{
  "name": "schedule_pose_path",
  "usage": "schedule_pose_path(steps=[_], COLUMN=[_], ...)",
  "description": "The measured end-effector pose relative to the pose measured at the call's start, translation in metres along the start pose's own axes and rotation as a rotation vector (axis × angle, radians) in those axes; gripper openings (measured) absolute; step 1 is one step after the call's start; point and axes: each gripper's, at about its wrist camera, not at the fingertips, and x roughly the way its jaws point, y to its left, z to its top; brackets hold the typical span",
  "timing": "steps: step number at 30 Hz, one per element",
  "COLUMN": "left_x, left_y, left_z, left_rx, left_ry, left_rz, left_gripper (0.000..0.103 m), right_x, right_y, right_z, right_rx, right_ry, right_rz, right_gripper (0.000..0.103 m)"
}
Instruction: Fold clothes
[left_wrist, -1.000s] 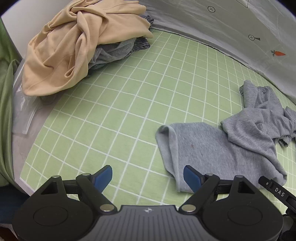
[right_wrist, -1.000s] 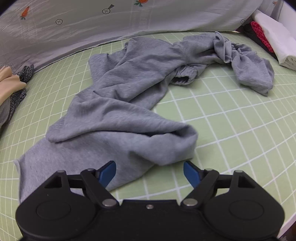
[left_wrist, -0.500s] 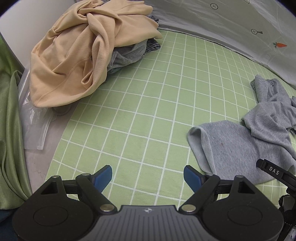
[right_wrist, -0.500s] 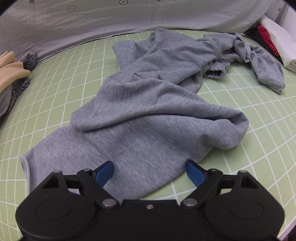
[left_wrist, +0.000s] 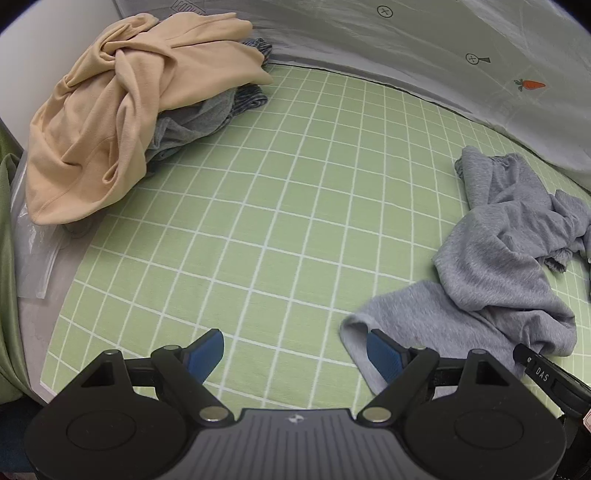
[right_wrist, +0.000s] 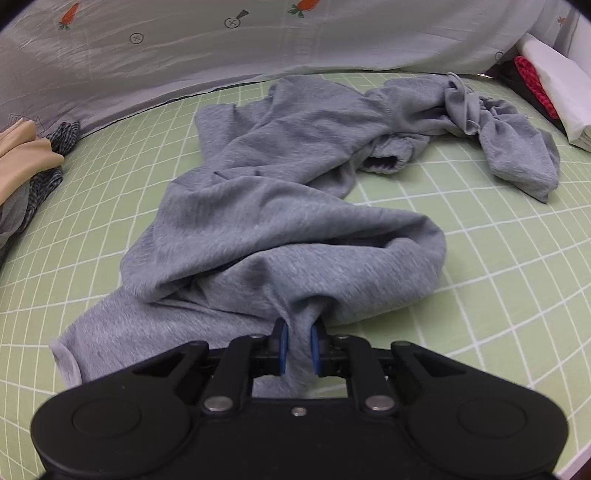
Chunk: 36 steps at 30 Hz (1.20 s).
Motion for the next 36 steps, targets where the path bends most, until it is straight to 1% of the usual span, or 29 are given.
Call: schedule_pose_path(steps=[7,10,12,16,21,25,27,30,33,35,36], left_x=[0.01,0.017,0.022,0.037,0.059,0.081,0.095,0.118,0.142,0.154,0.158], left_y=[-0.06,-0.083,-0.097,-0.118,-0.142,-0.162,-0.17,-0.185,-0.196,-0.2,-0.202], left_z=[-0.004,-0.003,0.0,0.011,0.042,0.079,0.102,0.134,0.157,0.167,0.17], left_rx=[-0.087,-0.115,-0.142,-0.205,-0.266,-0.272,-0.266,-0.246,-0.238,-0.246,-0.242], left_ry=[0.05,0.059,0.062,0.069,0.059,0.04,0.029,0.015,0.03,0.031,0.034], left_rz=[-0.018,-0.017,-0.017,-0.011,-0.027,-0.055,-0.072,-0.074,-0.085,-0.098,-0.106], left_gripper=[0.085,0.085,0.085,0.085,0.085,0.085,0.085,0.085,0.085,0.081,0.072], right_x=[-0.001,0.002,0.006,0.016,0.033,0.05,0.06,0.073,0.083,0.086,0.086], right_y=[-0.111,-0.162,-0.192,-0.248,-0.311,-0.349,-0.362,-0.371,-0.372,-0.371,-0.371], right_z=[0.021,0.032,0.042,0.061,0.09,0.116,0.128,0.145,0.156,0.16,0.161], right_rx=[0.071,0.12,0.129,0.149,0.182,0.205,0.216,0.2,0.173,0.172,0.172], right_ry=[0.006,0.007,0.002,-0.011,-0.025,-0.033,-0.035,-0.042,-0.047,-0.045,-0.044], right_rz=[-0.114,-0.156,-0.192,-0.265,-0.385,-0.482,-0.515,-0.556,-0.585,-0.597,-0.602], right_gripper=[0.01,0.01,0.01,0.01,0.01,0.01,0.01,0.01,0.01,0.01,0.01])
